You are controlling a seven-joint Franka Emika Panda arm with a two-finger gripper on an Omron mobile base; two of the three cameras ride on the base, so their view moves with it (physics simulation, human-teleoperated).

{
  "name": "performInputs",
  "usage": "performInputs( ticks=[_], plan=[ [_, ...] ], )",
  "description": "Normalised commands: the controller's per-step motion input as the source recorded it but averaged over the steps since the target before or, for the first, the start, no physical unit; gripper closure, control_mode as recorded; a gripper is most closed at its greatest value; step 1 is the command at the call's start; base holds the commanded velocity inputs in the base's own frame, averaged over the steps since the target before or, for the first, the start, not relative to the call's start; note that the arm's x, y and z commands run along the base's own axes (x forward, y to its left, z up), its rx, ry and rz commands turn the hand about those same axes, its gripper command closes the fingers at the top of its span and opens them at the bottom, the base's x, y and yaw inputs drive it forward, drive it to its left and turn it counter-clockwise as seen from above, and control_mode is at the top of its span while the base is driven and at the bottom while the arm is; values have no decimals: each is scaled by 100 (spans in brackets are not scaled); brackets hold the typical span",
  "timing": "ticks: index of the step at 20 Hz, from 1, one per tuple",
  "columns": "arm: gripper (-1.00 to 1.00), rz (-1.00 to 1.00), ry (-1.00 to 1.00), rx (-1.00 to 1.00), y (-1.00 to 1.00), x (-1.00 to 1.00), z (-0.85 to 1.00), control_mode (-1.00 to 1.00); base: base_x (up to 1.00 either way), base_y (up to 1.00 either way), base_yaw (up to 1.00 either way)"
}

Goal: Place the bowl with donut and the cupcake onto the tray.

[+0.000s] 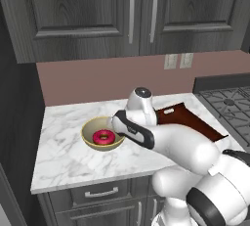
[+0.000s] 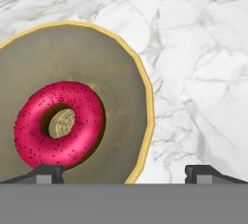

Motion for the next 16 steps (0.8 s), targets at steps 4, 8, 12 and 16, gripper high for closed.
performInputs(
  ticks=[4,8,12,16],
  plan=[
    [-100,1,1,0,1,0,-10,-100,0,0,0],
    [-100,0,0,0,5,5,-28,-100,0,0,0],
    [-100,0,0,0,1,8,-28,-100,0,0,0],
    [-100,0,0,0,4,10,-30,-100,0,0,0]
  ],
)
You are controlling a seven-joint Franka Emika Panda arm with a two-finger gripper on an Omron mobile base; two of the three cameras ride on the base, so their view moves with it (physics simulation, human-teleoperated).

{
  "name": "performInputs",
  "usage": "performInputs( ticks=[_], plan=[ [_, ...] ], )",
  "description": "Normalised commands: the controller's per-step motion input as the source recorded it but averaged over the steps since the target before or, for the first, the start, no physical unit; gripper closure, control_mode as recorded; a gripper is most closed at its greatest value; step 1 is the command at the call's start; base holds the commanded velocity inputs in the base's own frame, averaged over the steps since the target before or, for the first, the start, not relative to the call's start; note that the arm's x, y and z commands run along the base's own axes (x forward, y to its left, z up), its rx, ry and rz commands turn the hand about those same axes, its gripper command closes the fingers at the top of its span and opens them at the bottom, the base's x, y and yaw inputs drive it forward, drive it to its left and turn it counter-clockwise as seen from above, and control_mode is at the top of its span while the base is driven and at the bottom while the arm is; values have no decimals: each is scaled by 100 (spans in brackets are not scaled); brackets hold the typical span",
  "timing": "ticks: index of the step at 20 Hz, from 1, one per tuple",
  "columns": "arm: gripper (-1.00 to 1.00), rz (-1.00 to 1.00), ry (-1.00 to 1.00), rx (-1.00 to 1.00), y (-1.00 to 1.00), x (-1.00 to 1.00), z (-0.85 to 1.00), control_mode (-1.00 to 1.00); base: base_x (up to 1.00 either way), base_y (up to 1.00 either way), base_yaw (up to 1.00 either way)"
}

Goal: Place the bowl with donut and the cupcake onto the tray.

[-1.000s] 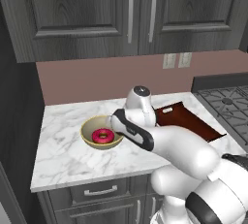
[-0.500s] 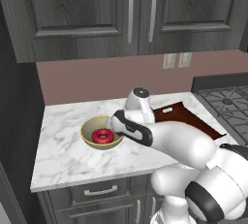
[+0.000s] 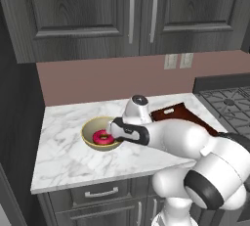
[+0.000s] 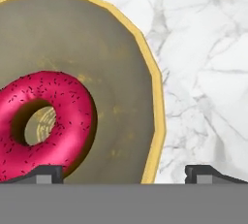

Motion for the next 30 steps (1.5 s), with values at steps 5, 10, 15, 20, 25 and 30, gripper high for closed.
performInputs(
  ticks=[5,10,15,20,25,30],
  plan=[
    [-100,0,0,0,4,17,-17,-100,0,0,0],
    [-100,0,0,0,4,10,-10,-100,0,0,0],
    [100,0,0,0,1,0,0,-100,0,0,0],
    [100,-2,0,1,0,1,9,-100,0,0,0],
    [100,-7,-5,2,-8,2,48,-100,0,0,0],
    [100,-7,-4,0,-30,-1,69,-100,0,0,0]
  ],
)
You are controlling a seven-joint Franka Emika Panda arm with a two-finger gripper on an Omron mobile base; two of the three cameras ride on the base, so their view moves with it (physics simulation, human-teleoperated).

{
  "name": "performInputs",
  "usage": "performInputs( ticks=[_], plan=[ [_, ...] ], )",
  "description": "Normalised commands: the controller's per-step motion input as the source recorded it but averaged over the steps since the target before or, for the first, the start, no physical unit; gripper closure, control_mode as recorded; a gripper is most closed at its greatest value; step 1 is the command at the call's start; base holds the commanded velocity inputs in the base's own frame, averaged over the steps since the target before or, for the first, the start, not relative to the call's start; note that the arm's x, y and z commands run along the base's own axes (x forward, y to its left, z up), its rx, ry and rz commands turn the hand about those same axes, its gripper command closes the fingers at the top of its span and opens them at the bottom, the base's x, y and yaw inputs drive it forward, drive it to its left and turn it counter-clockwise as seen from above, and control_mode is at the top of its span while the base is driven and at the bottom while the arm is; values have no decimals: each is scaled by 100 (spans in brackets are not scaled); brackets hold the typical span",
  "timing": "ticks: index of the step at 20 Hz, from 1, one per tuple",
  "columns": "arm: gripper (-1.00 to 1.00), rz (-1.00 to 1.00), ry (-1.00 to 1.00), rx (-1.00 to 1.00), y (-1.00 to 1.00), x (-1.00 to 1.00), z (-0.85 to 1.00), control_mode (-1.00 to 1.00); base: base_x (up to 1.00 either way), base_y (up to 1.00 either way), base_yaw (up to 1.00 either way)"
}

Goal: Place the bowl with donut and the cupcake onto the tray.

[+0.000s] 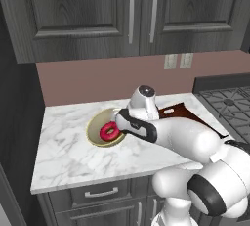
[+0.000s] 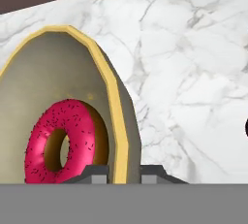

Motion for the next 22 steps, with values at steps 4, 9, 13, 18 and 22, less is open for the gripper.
performInputs(
  ticks=[4,9,13,18,22],
  plan=[
    [100,-10,0,0,-46,-4,65,-100,0,0,0],
    [100,-11,0,0,-68,-9,50,-100,0,0,0],
    [100,-11,0,0,-86,-11,8,-100,0,0,0],
    [100,-10,0,3,-98,-6,0,-100,0,0,0],
    [100,-11,0,11,-100,-3,0,-100,0,0,0]
  ],
)
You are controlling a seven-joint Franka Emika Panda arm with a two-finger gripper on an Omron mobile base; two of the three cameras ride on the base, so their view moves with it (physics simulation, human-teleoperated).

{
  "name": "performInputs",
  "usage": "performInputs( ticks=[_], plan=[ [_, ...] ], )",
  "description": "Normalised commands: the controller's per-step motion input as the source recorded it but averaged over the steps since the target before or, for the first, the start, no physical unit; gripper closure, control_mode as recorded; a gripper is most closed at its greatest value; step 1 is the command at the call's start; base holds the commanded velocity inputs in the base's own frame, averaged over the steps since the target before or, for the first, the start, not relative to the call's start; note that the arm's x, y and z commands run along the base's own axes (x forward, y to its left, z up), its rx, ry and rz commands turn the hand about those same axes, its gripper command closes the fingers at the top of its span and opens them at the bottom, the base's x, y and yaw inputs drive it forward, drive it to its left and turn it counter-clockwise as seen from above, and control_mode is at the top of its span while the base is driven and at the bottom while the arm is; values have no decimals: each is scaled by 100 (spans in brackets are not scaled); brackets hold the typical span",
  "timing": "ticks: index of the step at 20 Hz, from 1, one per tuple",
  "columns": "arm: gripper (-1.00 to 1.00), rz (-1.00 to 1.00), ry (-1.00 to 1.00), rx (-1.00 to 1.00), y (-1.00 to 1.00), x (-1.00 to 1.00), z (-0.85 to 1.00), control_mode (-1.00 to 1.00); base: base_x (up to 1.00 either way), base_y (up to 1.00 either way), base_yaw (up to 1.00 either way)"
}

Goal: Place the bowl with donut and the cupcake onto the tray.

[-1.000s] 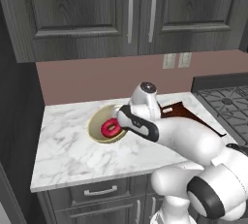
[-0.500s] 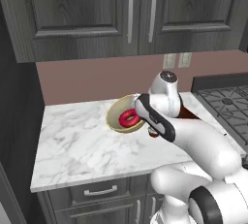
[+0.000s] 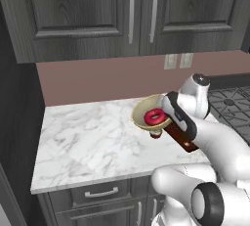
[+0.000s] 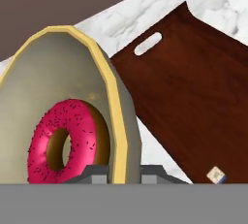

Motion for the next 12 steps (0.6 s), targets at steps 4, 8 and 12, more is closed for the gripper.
performInputs(
  ticks=[4,8,12],
  plan=[
    [100,-11,-1,13,-98,1,9,-100,0,0,0],
    [100,-9,0,16,-84,16,14,-100,0,0,0],
    [100,0,0,12,-46,20,-6,-100,0,0,0]
  ],
)
